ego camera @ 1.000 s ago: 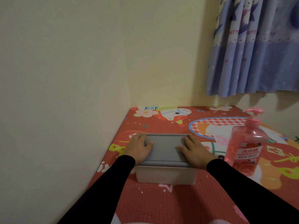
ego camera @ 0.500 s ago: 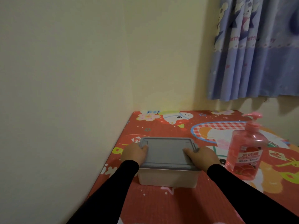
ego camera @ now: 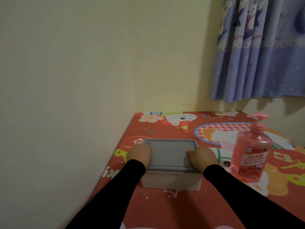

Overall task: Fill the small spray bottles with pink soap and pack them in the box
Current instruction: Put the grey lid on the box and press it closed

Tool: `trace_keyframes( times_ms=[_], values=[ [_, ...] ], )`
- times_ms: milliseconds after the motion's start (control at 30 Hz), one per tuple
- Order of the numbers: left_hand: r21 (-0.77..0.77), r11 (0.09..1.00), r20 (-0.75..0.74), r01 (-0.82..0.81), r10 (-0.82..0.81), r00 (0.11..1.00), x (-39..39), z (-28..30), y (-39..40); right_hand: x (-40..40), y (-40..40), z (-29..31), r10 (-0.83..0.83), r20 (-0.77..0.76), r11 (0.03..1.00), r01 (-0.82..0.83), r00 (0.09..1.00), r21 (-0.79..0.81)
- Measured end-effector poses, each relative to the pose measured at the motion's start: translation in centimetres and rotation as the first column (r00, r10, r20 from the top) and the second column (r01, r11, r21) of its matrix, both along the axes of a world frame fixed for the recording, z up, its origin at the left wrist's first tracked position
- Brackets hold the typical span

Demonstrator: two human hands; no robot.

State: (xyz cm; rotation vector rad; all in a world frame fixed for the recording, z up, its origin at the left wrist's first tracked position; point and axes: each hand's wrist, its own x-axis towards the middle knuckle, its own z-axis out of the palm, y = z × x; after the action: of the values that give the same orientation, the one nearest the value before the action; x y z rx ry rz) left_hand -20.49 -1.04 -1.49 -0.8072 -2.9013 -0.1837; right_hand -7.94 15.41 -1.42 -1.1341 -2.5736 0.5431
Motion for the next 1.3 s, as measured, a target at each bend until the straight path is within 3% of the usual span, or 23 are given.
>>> trace_keyframes(
  times_ms=[133,267,333,400,467,633,733,900,1300],
  values=[
    [0.112,0.993,0.042,-0.030,0.026,0.999,0.3,0.4,-0.5,0.5,0.1,-0.3,0.013,-0.027,1.000,-0.013,1.000,-0.022],
    [0.412,0.907,0.291,-0.090,-0.037,0.956,-0.4,0.1,-2.4,1.7,0.2,-0.4,0.017,-0.117,0.989,-0.034,0.993,-0.144],
    [0.619,0.779,0.472,-0.101,-0.266,0.840,-1.0,-1.0,-3.7,2.7,0.2,-0.6,0.058,-0.217,0.961,-0.113,0.975,-0.253],
    [0.705,0.693,0.567,-0.147,-0.427,0.704,-0.6,-1.9,-5.0,3.9,0.2,-1.2,0.135,-0.370,0.879,-0.284,0.919,-0.384],
    [0.734,0.662,0.562,-0.152,-0.467,0.683,0.0,-3.0,-5.7,4.8,0.3,-2.1,0.198,-0.457,0.810,-0.407,0.867,-0.422],
    [0.810,0.566,0.519,-0.155,-0.568,0.639,1.2,-4.9,-5.9,6.2,0.9,-4.8,0.282,-0.518,0.731,-0.530,0.808,-0.430],
    [0.794,0.596,0.517,-0.124,-0.553,0.654,1.3,-6.4,-6.0,6.4,0.8,-6.2,0.307,-0.470,0.772,-0.505,0.827,-0.385],
    [0.819,0.560,0.466,-0.128,-0.518,0.717,1.1,-7.8,-5.2,5.7,0.9,-7.3,0.285,-0.478,0.808,-0.476,0.831,-0.346],
    [0.840,0.527,0.445,-0.129,-0.533,0.720,-3.5,-8.0,-1.0,1.0,4.5,-6.9,0.229,-0.501,0.835,-0.433,0.835,-0.339]
  ],
)
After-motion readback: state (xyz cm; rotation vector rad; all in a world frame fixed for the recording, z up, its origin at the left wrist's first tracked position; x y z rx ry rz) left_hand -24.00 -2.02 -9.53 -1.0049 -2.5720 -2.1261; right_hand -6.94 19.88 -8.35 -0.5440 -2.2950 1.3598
